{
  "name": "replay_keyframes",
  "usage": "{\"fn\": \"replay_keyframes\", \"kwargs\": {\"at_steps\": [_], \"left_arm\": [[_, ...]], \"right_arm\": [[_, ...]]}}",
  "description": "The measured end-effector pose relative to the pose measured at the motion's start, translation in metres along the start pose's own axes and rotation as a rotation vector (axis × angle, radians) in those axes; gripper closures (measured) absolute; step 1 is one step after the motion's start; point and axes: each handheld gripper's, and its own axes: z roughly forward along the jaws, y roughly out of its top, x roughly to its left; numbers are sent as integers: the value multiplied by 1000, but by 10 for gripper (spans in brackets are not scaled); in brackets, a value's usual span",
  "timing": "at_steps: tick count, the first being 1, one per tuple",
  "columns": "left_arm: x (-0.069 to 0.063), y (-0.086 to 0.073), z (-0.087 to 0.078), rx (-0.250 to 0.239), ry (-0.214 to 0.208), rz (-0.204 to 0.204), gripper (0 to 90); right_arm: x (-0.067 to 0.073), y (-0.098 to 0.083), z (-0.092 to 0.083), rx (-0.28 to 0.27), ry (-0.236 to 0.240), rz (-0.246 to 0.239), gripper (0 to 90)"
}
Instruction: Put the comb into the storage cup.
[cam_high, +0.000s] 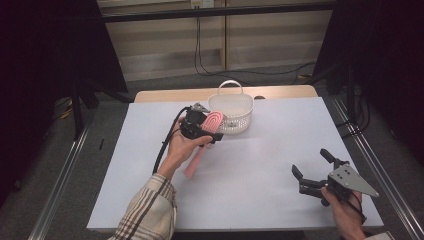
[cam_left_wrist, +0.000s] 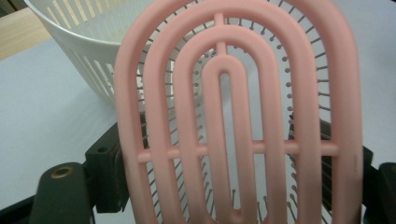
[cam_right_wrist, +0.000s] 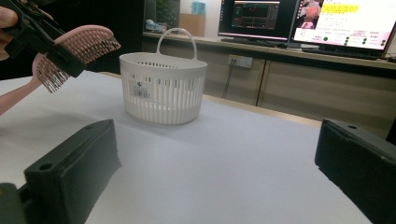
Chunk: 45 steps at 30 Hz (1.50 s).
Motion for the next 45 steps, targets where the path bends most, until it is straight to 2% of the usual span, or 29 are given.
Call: {"fn": "replay_keyframes", "kwargs": {"at_steps": [7,21,26,30,33,34,40,45], "left_arm": [[-2,2,-5,-51,-4,0,211],[-2,4,-16,-110,23,-5,212],[-5,5,-21,-132,1,39,212],[-8,5,-25,-151,9,73,212],[-8,6,-27,-163,-11,101,212],[-8,5,-28,-166,-23,99,212],[-9,4,-30,-191,-8,118,212],[-7,5,-32,-220,-20,104,211]], "right_arm": [[0,0,0,-1,-1,2,0],[0,0,0,-2,-2,3,0],[0,0,0,-4,1,6,0],[0,0,-1,-3,-1,6,0],[0,0,-1,-3,-1,5,0],[0,0,-1,-3,-1,6,0],[0,0,-1,-3,-1,6,0],[0,0,-1,-4,-1,6,0]]}}
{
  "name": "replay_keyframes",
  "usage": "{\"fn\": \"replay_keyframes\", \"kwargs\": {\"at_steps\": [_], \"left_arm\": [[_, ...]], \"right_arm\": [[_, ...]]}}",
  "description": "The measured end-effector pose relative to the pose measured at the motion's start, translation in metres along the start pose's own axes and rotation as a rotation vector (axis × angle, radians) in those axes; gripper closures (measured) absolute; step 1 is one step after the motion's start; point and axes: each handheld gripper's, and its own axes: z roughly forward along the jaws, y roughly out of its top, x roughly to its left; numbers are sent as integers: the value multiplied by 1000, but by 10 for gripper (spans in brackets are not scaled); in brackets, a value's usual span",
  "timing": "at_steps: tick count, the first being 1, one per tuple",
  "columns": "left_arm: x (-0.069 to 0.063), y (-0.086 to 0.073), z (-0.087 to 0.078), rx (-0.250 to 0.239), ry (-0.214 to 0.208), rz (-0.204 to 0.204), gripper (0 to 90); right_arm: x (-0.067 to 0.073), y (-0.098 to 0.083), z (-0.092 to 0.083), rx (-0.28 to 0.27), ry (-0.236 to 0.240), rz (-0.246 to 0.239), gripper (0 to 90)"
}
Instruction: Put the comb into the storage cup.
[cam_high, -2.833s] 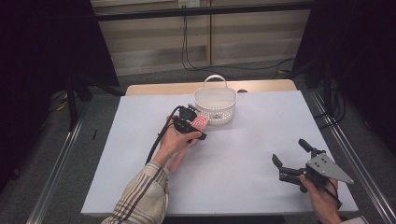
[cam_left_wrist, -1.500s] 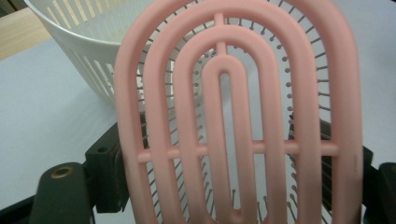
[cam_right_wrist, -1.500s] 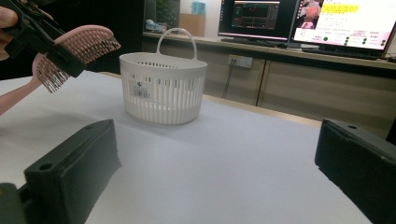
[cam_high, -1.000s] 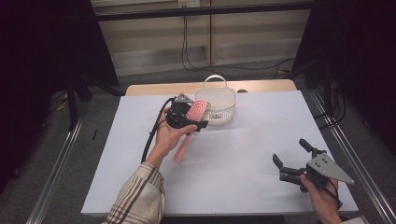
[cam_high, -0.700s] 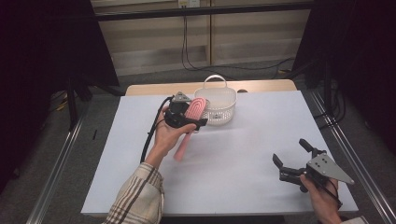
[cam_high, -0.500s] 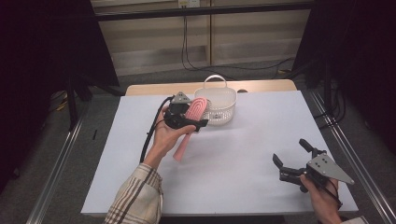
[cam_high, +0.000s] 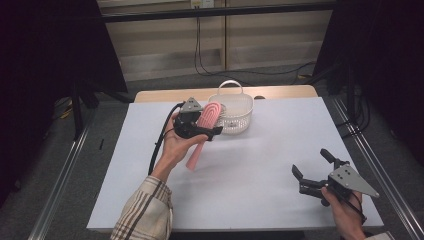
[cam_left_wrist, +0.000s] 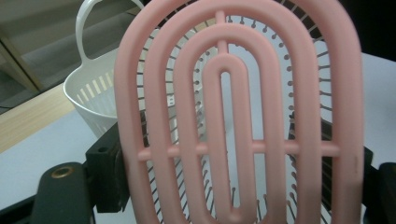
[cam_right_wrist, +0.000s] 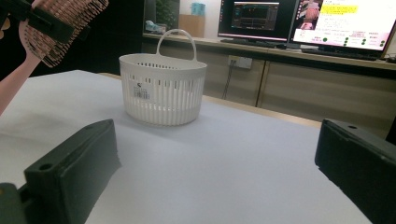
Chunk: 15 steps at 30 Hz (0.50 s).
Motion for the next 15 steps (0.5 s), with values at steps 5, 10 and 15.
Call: {"fn": "replay_keyframes", "kwargs": {"at_steps": [5,10,15], "left_arm": [[2,2,-3,-29,7,-8,211],[2,4,-6,-58,30,-19,211],[2,6,-8,-89,47,-25,211]], "right_arm": [[0,0,0,0,0,0,0],[0,0,0,-1,0,-2,0],[0,0,0,-2,2,-2,0]]}}
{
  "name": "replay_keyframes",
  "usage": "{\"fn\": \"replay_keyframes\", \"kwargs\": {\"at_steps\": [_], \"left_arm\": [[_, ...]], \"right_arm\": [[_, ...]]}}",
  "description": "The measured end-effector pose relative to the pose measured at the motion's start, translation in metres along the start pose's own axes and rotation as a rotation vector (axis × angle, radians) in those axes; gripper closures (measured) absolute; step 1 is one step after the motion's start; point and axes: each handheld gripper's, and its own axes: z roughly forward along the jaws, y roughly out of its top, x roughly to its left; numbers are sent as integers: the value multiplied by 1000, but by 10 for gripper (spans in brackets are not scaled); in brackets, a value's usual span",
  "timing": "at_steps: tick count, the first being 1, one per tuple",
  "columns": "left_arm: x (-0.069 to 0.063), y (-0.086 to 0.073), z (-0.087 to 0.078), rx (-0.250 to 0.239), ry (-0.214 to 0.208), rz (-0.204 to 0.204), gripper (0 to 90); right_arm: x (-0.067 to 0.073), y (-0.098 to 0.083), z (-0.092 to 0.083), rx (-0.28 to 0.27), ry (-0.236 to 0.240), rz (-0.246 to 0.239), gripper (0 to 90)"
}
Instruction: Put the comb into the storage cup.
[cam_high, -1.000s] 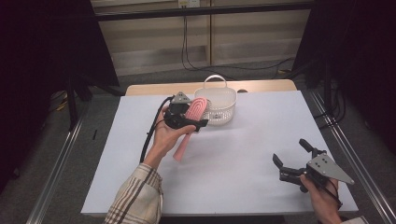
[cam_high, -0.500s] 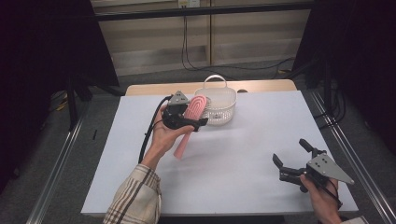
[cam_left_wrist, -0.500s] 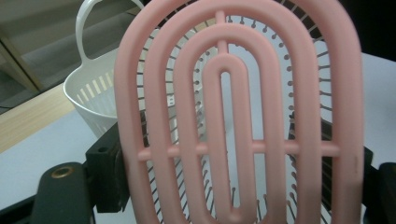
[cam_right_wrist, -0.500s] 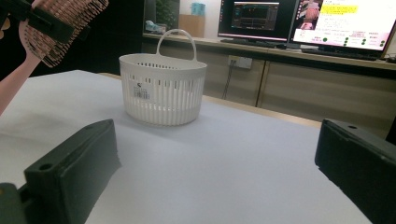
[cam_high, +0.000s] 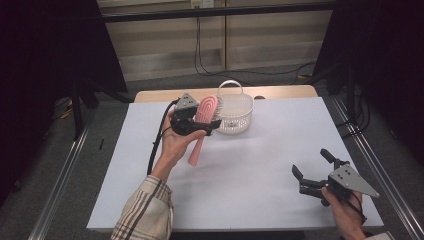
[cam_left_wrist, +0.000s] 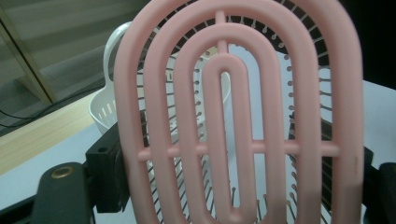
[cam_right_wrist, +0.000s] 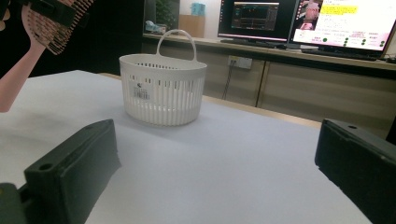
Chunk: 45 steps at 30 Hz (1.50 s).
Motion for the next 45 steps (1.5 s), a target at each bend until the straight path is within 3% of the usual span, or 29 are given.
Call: {"fn": "replay_keyframes", "kwargs": {"at_steps": [15,25,39,45], "left_arm": [[-4,19,-6,-101,25,25,211],[-2,25,-12,-167,60,8,210],[-4,38,-10,-233,87,64,210],[-4,44,-8,-255,92,58,210]], "right_arm": [[0,0,0,-1,2,0,0],[0,0,0,-2,3,4,0],[0,0,0,-2,5,5,0],[0,0,0,-1,3,6,0]]}}
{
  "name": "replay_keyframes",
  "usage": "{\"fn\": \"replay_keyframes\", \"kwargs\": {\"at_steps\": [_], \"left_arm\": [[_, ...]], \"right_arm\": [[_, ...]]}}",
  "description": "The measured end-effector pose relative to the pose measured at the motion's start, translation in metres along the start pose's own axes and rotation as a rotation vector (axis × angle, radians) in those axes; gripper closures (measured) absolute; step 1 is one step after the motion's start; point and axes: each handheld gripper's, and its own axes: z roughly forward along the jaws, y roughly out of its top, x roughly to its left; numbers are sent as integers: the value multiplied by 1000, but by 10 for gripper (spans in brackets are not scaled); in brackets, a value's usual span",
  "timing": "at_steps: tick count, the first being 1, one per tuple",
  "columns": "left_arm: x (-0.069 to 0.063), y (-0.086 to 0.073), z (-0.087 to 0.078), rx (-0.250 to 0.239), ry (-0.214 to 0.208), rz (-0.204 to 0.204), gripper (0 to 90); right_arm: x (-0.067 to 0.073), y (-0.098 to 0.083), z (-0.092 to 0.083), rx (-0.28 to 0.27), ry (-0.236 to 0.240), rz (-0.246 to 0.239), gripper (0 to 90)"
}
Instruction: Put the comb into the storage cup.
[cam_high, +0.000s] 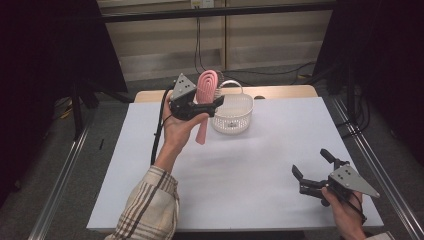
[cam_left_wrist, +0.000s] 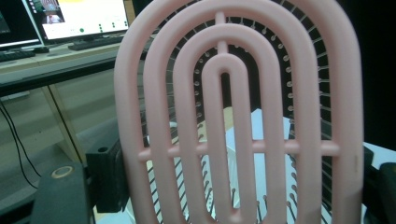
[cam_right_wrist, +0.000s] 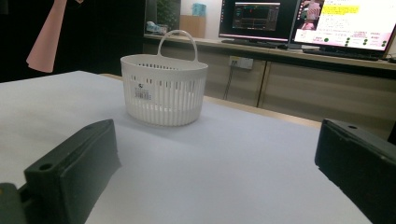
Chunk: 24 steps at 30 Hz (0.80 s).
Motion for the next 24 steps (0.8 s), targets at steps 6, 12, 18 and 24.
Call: {"fn": "replay_keyframes", "kwargs": {"at_steps": [6,12,18,24], "left_arm": [[0,6,4,-12,15,8,210],[0,12,6,-31,5,15,210],[-1,17,9,-44,15,17,210],[3,21,11,-56,28,12,210]], "right_arm": [[0,0,-1,-1,-1,0,0],[0,0,-1,-5,-1,-3,0],[0,1,-2,-9,-1,-2,0],[0,1,-2,-11,1,-3,0]]}}
